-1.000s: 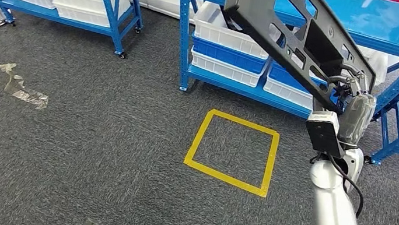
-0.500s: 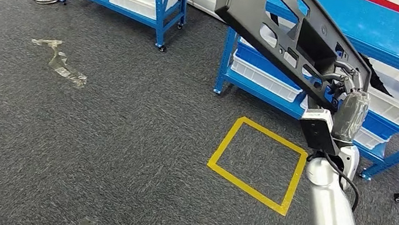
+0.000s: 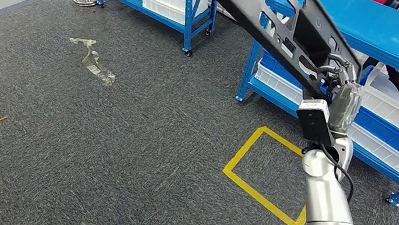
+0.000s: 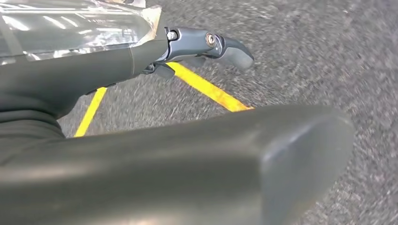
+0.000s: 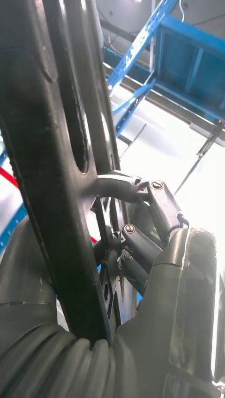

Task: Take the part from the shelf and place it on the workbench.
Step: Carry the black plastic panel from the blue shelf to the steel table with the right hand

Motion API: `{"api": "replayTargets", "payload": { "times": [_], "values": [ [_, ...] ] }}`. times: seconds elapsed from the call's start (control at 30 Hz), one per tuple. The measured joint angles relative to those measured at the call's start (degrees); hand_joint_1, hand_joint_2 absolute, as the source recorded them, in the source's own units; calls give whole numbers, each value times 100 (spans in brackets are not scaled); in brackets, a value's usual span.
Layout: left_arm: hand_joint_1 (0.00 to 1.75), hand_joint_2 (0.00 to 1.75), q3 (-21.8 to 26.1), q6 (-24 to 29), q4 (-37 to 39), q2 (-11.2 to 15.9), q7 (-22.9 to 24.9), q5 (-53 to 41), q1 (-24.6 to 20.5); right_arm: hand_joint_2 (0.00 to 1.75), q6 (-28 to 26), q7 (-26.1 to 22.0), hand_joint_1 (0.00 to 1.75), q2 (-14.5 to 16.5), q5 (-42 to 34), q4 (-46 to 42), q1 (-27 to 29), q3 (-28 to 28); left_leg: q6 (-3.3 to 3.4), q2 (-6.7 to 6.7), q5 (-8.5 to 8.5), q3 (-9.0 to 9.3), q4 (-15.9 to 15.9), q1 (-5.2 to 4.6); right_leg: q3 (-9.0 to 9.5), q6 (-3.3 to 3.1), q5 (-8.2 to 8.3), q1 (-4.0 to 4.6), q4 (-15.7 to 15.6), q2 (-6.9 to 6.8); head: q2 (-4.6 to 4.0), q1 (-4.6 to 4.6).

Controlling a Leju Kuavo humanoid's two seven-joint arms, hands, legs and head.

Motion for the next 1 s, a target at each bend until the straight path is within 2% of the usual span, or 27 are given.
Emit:
{"api": "replayTargets", "payload": {
  "times": [0.03,0.07,0.1,0.13,0.17,0.2,0.23,0.27,0.3,0.33,0.4,0.43,0.47,0.53,0.57,0.6,0.63,0.67,0.7,0.73,0.77,0.8,0.83,0.87,0.9,0.93,1.0],
  "values": [
    [0,0,16,7,0,5,-8,26,5,175,13,-10,175,17,-9,36,-8,9,-31,112,-205,-178,387,15,-4,-20,0,5,0,-63,0,-17],
    [0,0,34,9,0,10,-18,47,15,175,14,-21,175,31,-15,75,-14,18,-61,155,-366,-351,761,40,-9,-29,-1,10,0,-136,0,-18],
    [0,0,51,11,0,13,-26,61,29,175,9,-28,175,46,-16,114,-18,27,-87,172,-446,-463,1008,66,-13,-29,-2,12,1,-212,0,-17],
    [0,0,64,16,0,18,-32,72,48,175,-5,-33,175,61,-14,149,-20,34,-110,190,-425,-470,1051,94,-16,-27,-3,11,2,-288,0,-20],
    [0,0,73,26,0,24,-36,74,65,175,-24,-36,175,73,-11,175,-22,39,-130,229,-312,-356,863,121,-15,-21,-7,6,3,-363,0,-21],
    [0,0,78,37,0,30,-38,74,78,175,-41,-36,175,79,-8,192,-28,39,-147,309,-152,-142,499,144,-10,-7,-16,0,8,-432,0,-23],
    [0,0,82,48,0,33,-39,75,85,175,-55,-36,175,79,-9,205,-40,39,-161,449,-22,94,95,150,-11,21,-33,15,17,-497,0,-27],
    [0,0,85,56,0,34,-39,77,86,175,-69,-37,175,68,-21,213,-58,35,-152,550,71,272,-221,148,-9,57,-54,32,29,-559,0,-23],
    [0,0,89,60,0,32,-40,84,90,175,-87,-45,175,56,-46,218,-74,32,-129,616,110,375,-409,132,-4,96,-71,51,35,-617,0,-9],
    [0,0,97,59,0,29,-46,99,100,175,-111,-64,175,47,-84,222,-81,29,-91,619,107,400,-473,106,5,139,-84,70,31,-674,0,6],
    [0,0,116,32,0,28,-76,131,149,175,-196,-138,175,37,-171,228,-36,17,9,469,127,392,-488,78,33,222,-105,58,15,-756,0,34],
    [0,0,125,12,0,28,-100,140,181,175,-249,-190,175,28,-210,229,17,2,57,398,141,399,-505,75,22,251,-151,41,63,-682,0,35],
    [0,0,130,-8,0,28,-120,142,206,175,-305,-239,175,5,-242,230,82,-22,106,326,158,404,-521,79,-49,256,-251,25,225,-541,0,39],
    [0,0,133,-37,0,26,-143,143,231,175,-372,-305,175,-64,-280,230,220,-85,171,178,176,400,-532,79,-375,214,-566,11,912,-190,0,54],
    [0,0,135,-45,1,24,-145,143,238,175,-385,-317,175,-96,-286,231,283,-111,189,97,178,393,-531,72,-591,197,-716,20,1334,-98,0,60],
    [0,0,135,-51,1,21,-145,143,248,175,-388,-322,175,-116,-287,231,337,-127,195,17,179,391,-530,63,-759,199,-797,28,1638,-56,0,63],
    [0,0,136,-51,2,19,-142,139,261,175,-391,-325,175,-124,-288,232,380,-134,199,-62,180,390,-528,54,-842,219,-790,36,1747,-37,0,64],
    [0,0,137,-42,2,17,-126,126,275,175,-393,-328,175,-128,-290,230,412,-138,200,-138,181,392,-526,48,-804,253,-687,37,1606,-22,0,63],
    [0,0,137,-18,2,16,-94,110,284,175,-396,-333,175,-132,-301,223,436,-145,199,-214,183,395,-524,46,-658,291,-517,34,1252,22,0,63],
    [0,0,138,25,2,15,-52,106,294,175,-398,-342,175,-139,-318,204,461,-154,193,-288,185,395,-522,46,-466,318,-335,25,807,133,0,64],
    [0,0,145,77,3,14,-13,124,307,175,-400,-356,175,-148,-338,173,493,-164,180,-361,187,392,-517,39,-284,317,-184,27,430,226,0,63],
    [0,0,164,128,3,12,13,166,327,175,-401,-372,175,-157,-355,134,531,-175,163,-421,192,384,-514,33,-161,301,-89,31,185,297,0,61],
    [0,0,192,168,4,10,23,216,361,175,-401,-386,175,-162,-357,96,570,-185,139,-474,201,374,-517,29,-105,271,-50,44,85,324,0,59],
    [0,0,224,192,4,9,23,260,405,175,-401,-395,175,-163,-348,66,601,-192,111,-523,214,366,-526,25,-89,240,-36,65,83,272,0,57],
    [0,0,256,208,4,10,23,285,452,175,-401,-398,175,-156,-328,37,618,-199,88,-540,218,353,-531,27,-87,209,-21,45,72,219,0,54],
    [0,0,278,217,5,12,23,298,495,175,-401,-397,175,-149,-306,10,624,-202,66,-466,193,331,-504,18,-80,178,-6,30,56,170,0,52],
    [0,0,306,229,6,15,23,307,533,175,-401,-394,175,-139,-270,-44,624,-207,15,-130,-36,147,-149,5,-64,80,14,-9,21,43,0,25]
  ]
}}
